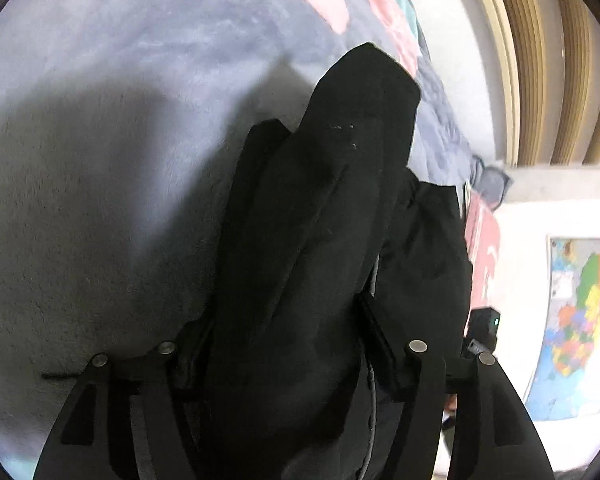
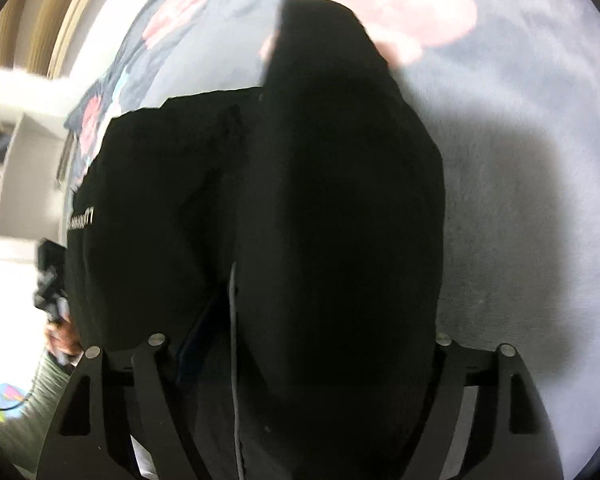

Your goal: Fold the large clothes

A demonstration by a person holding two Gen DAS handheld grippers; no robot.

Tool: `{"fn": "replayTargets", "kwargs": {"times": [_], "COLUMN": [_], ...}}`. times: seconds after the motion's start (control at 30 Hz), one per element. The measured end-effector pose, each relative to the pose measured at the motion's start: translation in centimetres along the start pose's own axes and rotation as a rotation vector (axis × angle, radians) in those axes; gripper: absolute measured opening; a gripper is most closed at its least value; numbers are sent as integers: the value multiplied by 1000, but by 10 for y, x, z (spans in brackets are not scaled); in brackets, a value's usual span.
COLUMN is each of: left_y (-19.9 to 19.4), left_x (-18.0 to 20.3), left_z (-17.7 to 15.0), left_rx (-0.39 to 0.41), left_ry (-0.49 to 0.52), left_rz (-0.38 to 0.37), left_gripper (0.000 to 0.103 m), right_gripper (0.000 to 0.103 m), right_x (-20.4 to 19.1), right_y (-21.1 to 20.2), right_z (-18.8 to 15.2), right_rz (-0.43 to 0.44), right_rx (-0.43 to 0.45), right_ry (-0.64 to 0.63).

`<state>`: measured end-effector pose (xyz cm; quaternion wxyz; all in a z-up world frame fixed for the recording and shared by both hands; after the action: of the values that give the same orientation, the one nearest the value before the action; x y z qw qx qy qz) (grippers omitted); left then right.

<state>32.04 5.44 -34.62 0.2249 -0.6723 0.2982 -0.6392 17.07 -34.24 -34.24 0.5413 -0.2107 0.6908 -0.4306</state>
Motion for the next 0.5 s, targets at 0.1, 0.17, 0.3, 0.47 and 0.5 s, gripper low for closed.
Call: {"fn": "replayTargets", "kwargs": {"times": [0.1, 0.17, 0.3, 0.47, 0.5], "left_y": [-14, -31, -59, -98, -107], "left_x": [20, 36, 76, 116, 126], "left_z": [-17, -34, -73, -131, -148], "left_rx": [56, 97, 159, 219, 234], "left_ry": [74, 105, 156, 234, 254], "left_rz": [14, -26, -107, -140, -141], "left_gripper": [36, 28, 25, 24, 24], "right_gripper": [53, 40, 30, 28, 28], "right_x": [-15, -30, -63, -113, -121], "right_y": [-13, -27, -55, -95, -103], "right_z": [-7, -17, -42, -93, -104], "right_rz": [-32, -41, -1, 13, 15], "right_rx": [46, 83, 156, 240, 250], "right_ry": [-53, -90, -129, -196, -206]}}
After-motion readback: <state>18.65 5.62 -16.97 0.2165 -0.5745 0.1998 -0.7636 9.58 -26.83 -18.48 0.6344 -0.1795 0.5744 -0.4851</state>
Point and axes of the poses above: each gripper's, at about its wrist camera, not at the fingertips, and y roughly the way its jaws point, x to its right, z to its top, the point moved 6 cm from there along y, roughly the way its jaws point, and after that the axes turned 9 degrees about -x, right-handed, at the moved point
